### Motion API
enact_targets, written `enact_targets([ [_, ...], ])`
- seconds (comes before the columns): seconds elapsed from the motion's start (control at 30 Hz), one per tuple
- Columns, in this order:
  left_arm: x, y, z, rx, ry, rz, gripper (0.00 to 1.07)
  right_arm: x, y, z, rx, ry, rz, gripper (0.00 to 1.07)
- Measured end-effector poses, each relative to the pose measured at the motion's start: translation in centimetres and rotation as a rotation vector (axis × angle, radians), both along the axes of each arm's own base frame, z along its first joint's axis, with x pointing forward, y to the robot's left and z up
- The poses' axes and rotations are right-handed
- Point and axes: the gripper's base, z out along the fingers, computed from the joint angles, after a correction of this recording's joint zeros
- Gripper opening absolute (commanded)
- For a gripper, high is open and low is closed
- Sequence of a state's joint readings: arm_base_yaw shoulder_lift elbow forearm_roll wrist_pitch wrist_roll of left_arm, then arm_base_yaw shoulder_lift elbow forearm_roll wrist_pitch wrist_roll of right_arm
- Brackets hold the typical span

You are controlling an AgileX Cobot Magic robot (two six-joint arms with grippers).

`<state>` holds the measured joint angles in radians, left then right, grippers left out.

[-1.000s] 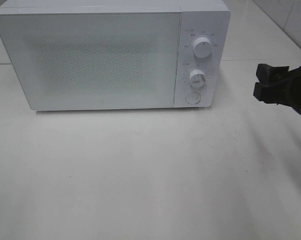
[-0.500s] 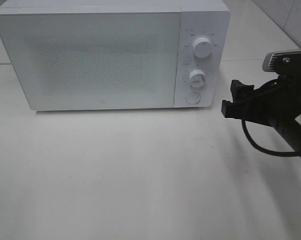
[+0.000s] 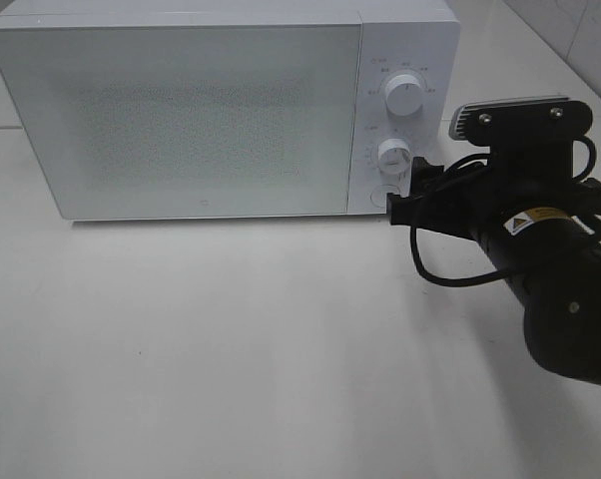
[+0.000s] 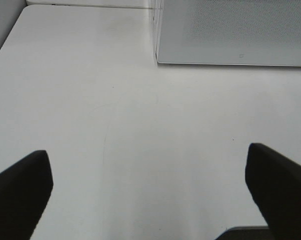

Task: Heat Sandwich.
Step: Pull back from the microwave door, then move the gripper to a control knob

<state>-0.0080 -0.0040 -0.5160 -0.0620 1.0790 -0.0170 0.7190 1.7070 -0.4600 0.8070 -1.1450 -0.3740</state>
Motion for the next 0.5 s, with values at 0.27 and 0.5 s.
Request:
enact_targets([
  [0.27,0.0,0.0,0.0,0.000,0.000,0.000,1.00,1.6,1.1,-1.2,0.018,-0.028,-0.026,0.76],
  [0.5,0.0,0.0,0.0,0.000,0.000,0.000,1.00,2.6,2.0,-1.6,0.048,-0.034,-0.032,0.76],
])
